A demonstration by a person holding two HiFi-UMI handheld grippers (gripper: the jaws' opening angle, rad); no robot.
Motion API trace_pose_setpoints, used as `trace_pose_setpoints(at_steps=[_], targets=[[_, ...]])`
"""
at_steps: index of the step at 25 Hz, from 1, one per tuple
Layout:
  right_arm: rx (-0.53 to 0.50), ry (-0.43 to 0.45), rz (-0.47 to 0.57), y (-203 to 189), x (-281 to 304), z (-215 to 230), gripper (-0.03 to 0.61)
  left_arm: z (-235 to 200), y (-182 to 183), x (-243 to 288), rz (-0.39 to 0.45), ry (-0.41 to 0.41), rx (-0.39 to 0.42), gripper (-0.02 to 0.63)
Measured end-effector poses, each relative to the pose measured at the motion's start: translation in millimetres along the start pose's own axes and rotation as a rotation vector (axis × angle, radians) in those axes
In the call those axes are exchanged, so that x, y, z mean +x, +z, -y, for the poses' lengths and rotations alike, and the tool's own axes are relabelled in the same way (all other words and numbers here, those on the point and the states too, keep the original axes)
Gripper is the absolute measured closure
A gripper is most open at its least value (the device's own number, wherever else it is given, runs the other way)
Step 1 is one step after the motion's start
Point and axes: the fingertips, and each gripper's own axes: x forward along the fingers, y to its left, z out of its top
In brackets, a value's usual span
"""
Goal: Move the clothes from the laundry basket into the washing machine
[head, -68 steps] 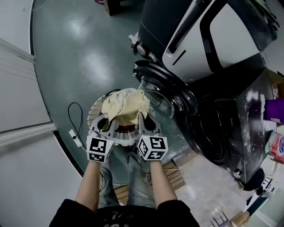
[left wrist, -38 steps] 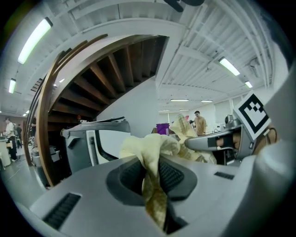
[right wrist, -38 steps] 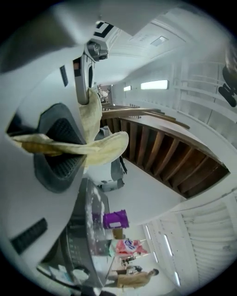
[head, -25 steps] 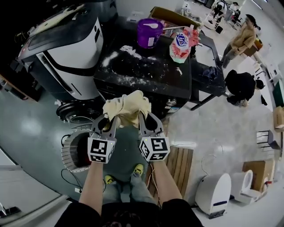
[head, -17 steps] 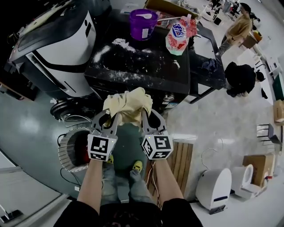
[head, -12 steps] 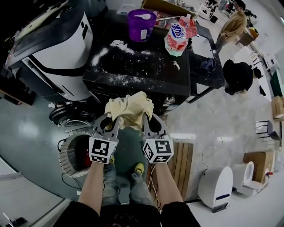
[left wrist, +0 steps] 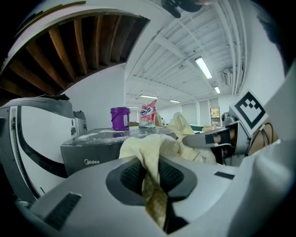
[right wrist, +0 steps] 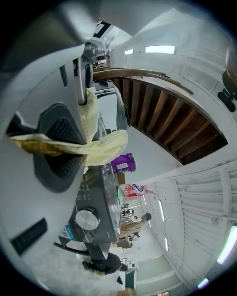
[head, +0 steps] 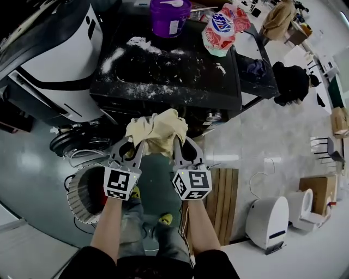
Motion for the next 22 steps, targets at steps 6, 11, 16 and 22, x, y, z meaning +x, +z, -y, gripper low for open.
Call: trace_pose_setpoints(at_steps=[6,11,16,22], targets=[[-0.012,0.049,0.011,-44.5,-2.3,18.0,0.54,20.8,-41.4,11.1,0.047,0.071,-0.024,0.553],[-0.043,0.075,0.007,-97.0,7.1,34.8,0.54,25.9,-99.8,31.1,0.061,0.092,-0.049,0.552],[-0.025,0.05,0.016,-164.5,26.5,61.7,0.54,31.9,-159.5,61.3,0.072,0.068,0.002,0.553],[-0.04,0.047,0.076,-211.6,68.0,82.1,0.54,17.7,-208.3,106.4,0.13,0.07,0.028,0.552]])
